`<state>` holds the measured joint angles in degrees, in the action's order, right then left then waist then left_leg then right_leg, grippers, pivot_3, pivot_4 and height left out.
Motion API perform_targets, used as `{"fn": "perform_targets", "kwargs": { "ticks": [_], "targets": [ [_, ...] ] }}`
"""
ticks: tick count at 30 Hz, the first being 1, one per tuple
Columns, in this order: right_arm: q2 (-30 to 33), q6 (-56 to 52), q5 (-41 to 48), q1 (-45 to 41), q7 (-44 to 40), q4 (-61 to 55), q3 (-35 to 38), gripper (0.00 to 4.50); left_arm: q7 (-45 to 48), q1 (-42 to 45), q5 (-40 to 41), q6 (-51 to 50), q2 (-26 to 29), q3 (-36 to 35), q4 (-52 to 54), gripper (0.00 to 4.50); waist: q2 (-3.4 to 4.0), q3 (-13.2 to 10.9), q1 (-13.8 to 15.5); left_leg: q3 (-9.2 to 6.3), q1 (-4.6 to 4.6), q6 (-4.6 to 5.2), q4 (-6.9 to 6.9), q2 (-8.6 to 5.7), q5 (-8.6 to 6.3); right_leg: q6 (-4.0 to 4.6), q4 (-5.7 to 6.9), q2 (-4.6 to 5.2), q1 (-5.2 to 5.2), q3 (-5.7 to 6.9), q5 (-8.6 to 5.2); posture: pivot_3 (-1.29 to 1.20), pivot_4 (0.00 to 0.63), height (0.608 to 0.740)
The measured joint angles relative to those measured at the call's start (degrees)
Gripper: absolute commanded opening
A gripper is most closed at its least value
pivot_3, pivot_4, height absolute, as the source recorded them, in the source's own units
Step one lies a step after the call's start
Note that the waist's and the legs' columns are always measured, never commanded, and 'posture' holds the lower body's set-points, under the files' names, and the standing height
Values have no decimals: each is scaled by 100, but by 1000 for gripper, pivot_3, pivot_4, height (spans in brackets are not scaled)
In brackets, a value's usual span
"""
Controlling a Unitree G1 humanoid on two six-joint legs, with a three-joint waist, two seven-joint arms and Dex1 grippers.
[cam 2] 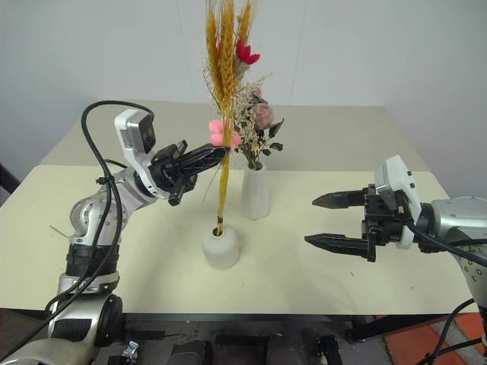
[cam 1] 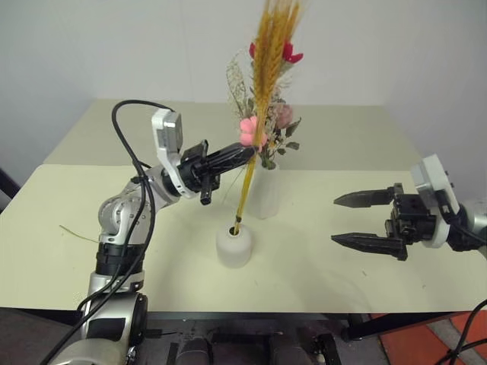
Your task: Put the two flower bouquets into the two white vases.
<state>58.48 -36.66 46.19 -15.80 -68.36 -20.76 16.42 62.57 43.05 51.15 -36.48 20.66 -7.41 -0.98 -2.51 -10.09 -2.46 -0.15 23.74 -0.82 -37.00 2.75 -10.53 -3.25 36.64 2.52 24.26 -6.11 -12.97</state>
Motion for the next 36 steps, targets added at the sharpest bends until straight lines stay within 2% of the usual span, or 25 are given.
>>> {"fn": "perform_targets", "kwargs": {
  "ticks": [36],
  "targets": [
    [-72, 3, -3, 16, 50, -2, -1, 4500, 203, -251, -467, 68, 94, 263, -214, 29, 0, 0, -6, 0, -2, 0, 0, 0, 0, 0, 0, 0, 0, 0, 0, 0, 150, 740]
  ]
}}
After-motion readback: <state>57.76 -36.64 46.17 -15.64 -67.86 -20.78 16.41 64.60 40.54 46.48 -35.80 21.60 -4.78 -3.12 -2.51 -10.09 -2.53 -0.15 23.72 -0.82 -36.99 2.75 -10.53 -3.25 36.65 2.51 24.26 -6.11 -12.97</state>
